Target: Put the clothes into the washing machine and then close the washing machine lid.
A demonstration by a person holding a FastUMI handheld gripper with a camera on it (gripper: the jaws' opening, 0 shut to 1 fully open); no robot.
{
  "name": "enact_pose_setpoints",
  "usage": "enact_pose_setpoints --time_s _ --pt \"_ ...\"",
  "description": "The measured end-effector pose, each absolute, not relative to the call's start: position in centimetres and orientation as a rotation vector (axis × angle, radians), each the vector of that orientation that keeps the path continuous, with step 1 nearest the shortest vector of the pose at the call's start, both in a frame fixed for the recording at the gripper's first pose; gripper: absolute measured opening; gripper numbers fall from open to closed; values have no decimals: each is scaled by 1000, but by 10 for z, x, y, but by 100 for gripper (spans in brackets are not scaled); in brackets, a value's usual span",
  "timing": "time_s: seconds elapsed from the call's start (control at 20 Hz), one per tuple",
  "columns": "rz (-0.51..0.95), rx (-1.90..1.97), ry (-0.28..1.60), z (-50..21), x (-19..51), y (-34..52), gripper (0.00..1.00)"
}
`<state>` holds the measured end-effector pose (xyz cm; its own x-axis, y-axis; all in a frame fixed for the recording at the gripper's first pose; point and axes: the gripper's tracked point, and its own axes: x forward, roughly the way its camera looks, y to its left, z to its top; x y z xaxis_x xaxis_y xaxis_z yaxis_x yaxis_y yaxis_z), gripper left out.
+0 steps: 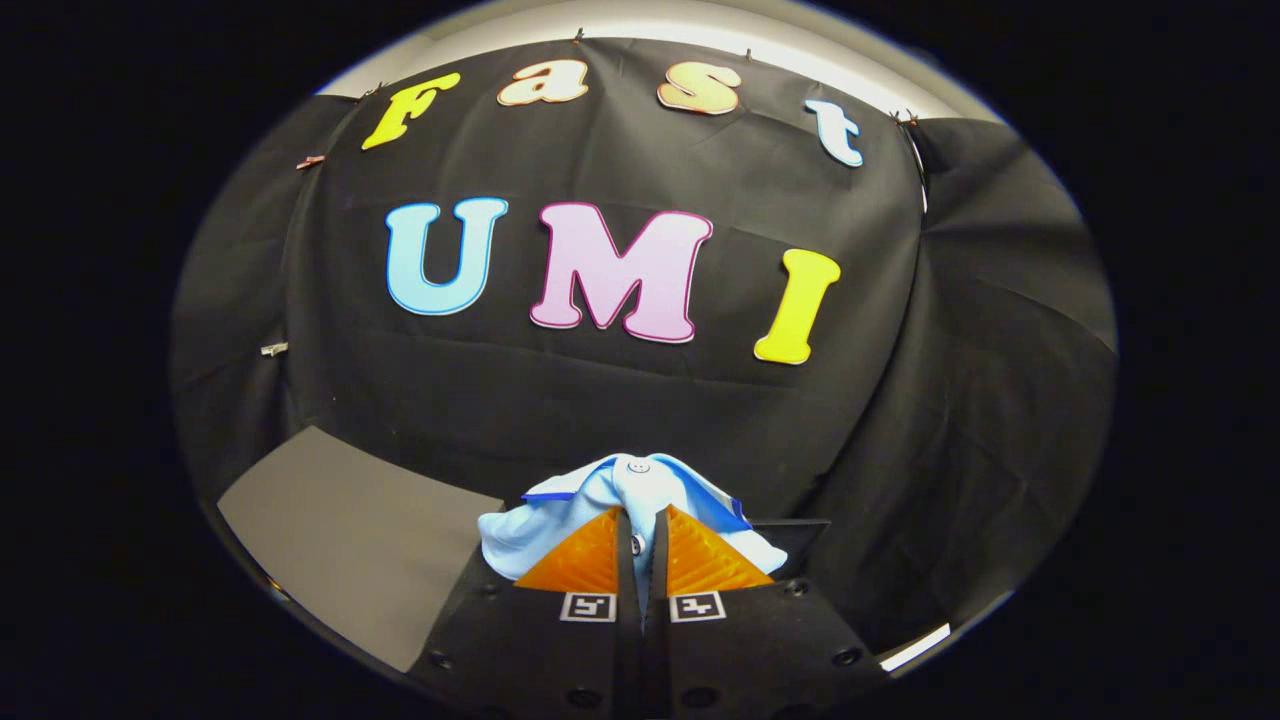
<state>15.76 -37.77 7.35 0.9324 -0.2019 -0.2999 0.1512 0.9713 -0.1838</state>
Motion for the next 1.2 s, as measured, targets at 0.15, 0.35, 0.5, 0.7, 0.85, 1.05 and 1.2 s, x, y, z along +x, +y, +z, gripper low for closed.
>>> enact_pose_setpoints --time_s 0.15,0.35,0.5,0.7,0.85,1.05,1.2 --pt "-186 -154 346 45 158 -395 5" --pt "-205 -165 380 1 156 -416 5" --pt "-207 -178 424 -35 153 -427 5" --pt "-231 -170 487 -82 151 -442 5" --pt "-241 -167 539 -121 150 -453 5" --pt "-245 -182 640 -177 149 -470 5" --pt "-252 -158 710 -210 147 -474 5"
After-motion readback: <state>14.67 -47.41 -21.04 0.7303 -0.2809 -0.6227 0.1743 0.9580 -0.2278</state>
